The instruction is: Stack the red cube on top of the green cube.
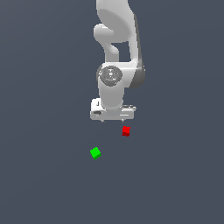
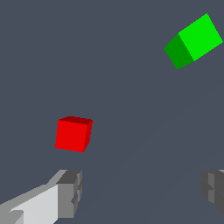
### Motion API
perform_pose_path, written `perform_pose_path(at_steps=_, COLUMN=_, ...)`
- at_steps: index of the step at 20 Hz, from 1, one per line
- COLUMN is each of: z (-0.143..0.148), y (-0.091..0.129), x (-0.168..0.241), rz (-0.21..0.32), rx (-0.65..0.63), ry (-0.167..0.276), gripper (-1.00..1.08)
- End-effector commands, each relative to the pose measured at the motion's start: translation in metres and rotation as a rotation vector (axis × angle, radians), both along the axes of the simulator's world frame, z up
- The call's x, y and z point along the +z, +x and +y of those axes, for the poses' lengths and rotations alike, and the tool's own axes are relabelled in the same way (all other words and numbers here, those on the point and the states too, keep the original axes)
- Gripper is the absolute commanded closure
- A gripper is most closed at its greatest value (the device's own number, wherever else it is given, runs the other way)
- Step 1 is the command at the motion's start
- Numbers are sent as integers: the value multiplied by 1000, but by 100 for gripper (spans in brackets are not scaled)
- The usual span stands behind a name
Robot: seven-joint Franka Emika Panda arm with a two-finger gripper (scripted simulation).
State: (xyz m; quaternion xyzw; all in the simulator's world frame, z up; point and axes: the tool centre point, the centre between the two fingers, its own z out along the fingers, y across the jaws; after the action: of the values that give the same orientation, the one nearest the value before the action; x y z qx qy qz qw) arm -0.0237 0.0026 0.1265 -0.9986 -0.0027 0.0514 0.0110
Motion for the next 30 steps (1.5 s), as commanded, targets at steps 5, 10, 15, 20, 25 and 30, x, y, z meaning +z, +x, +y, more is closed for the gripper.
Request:
perform_pose_path(at_steps=5, z=3, y=0, x=-2, rz=-4, rx=-6, ry=-1, gripper=-92)
perform_pose_path(at_steps=10, z=15, y=-2, x=-10, rz=-19, rx=-31, ry=-5, gripper=-92)
perform_pose_path(at_steps=15, z=35, y=-2, x=-24, rz=-45, rx=-72, ry=-11, gripper=-92)
perform_pose_path(at_steps=20, z=58, y=-1, x=-41, rz=-74, rx=-119, ry=-20, gripper=-92)
perform_pose_path(at_steps=25, z=73, y=1, x=-52, rz=-93, rx=-149, ry=-26, gripper=-92)
perform_pose_path(at_steps=30, z=79, y=3, x=-56, rz=-101, rx=-162, ry=-29, gripper=-92)
